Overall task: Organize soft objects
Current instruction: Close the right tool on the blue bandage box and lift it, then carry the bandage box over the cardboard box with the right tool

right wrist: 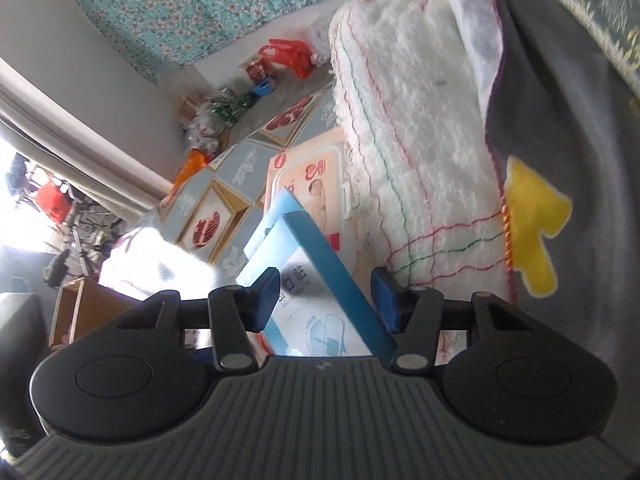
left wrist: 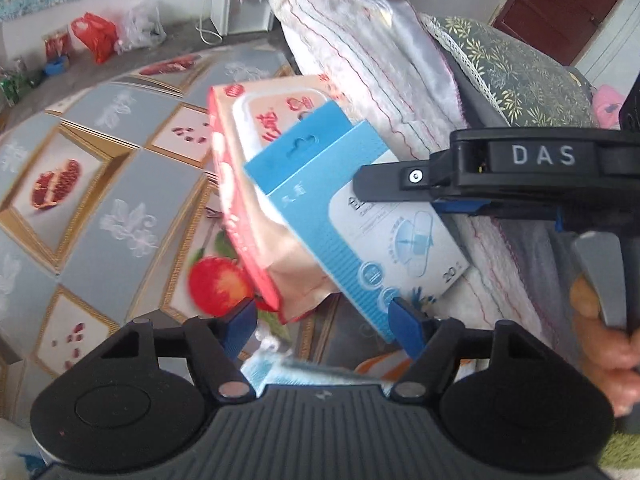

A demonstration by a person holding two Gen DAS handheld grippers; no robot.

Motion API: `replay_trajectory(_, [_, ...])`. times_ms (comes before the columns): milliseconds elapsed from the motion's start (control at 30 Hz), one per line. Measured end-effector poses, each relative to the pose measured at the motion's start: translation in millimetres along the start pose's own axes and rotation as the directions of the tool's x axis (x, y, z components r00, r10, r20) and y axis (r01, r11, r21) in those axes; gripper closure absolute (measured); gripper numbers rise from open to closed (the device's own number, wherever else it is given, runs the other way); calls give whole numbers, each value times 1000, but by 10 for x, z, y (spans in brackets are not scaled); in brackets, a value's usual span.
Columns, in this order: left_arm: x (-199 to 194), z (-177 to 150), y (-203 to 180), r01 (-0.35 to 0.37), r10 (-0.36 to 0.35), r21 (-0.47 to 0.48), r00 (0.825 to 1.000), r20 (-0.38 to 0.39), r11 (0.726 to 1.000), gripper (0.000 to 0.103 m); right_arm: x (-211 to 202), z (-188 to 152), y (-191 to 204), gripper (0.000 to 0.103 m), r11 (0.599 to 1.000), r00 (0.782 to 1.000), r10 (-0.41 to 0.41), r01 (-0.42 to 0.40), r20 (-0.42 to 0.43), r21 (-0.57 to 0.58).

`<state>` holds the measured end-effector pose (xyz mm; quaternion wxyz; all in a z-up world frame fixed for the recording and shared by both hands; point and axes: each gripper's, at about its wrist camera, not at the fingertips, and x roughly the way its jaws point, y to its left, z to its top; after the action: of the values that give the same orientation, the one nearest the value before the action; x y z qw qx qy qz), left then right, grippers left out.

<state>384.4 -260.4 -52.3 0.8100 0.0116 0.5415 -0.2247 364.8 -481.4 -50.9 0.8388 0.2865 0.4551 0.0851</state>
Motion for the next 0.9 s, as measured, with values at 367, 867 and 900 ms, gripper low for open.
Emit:
replay_trajectory(367, [-12, 31, -38, 35, -34, -48, 999, 29, 998, 30, 25, -51, -75, 61, 997, 997, 79, -79, -1, 24])
replay_trajectory(867, [-903, -191, -139, 48, -38, -43, 976, 214, 998, 38, -620, -269, 497, 63, 991, 988, 130, -127, 84, -33])
replay_trajectory(900, [-1008, -229, -130, 47, -35, -48, 973, 229, 998, 38, -684, -292, 595, 63, 990, 986, 137, -133, 91, -46])
